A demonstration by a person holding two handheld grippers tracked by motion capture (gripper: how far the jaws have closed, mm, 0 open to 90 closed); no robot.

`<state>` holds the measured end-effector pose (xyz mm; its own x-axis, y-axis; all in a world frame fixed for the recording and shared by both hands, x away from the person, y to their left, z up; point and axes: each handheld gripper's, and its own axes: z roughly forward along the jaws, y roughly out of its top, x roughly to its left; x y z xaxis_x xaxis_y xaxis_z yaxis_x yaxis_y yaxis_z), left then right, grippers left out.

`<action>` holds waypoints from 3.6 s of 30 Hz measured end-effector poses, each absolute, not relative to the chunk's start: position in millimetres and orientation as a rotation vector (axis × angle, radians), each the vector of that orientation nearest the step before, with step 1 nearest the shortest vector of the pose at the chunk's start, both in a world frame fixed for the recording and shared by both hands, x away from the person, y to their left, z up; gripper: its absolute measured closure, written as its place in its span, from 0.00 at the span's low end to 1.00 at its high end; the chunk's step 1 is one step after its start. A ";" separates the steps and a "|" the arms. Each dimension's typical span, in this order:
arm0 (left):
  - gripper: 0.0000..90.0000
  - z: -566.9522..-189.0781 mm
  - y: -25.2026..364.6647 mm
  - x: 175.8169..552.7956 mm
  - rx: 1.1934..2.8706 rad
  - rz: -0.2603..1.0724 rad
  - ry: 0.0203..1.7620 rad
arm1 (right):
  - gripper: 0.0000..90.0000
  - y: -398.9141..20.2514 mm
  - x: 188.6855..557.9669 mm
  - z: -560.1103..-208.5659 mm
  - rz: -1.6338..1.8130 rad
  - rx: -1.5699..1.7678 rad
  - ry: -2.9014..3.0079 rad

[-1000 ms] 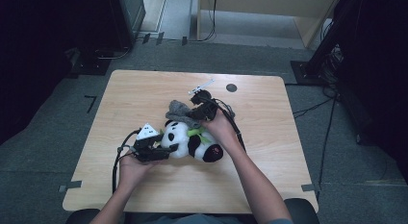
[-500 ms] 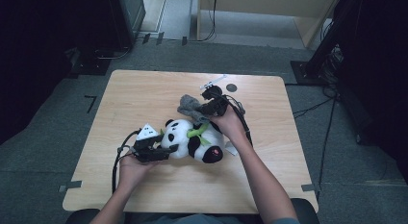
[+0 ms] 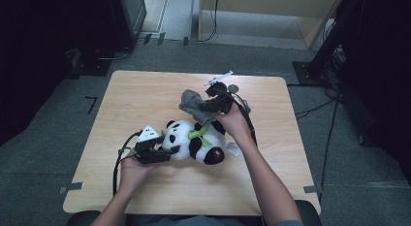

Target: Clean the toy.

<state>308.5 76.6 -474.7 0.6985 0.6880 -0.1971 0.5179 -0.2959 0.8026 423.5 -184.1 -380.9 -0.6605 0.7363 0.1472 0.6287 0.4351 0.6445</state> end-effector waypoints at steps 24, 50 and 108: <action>0.37 -473.7 77.5 309.7 1.967 0.222 0.936 | 0.87 -108.9 398.0 -382.9 1.114 1.016 2.700; 0.44 -469.2 74.3 309.7 1.996 0.207 0.995 | 0.87 -165.6 412.8 -405.7 1.063 1.134 2.649; 0.42 -473.4 76.9 309.4 1.972 0.212 0.963 | 0.87 -262.9 385.6 -365.6 1.218 1.166 2.407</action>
<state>309.4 76.9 -473.4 0.6813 0.6998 -0.2147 0.5448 -0.2889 0.7872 385.6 -262.9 -365.6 -0.6677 0.7270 0.1603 0.5598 0.3483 0.7519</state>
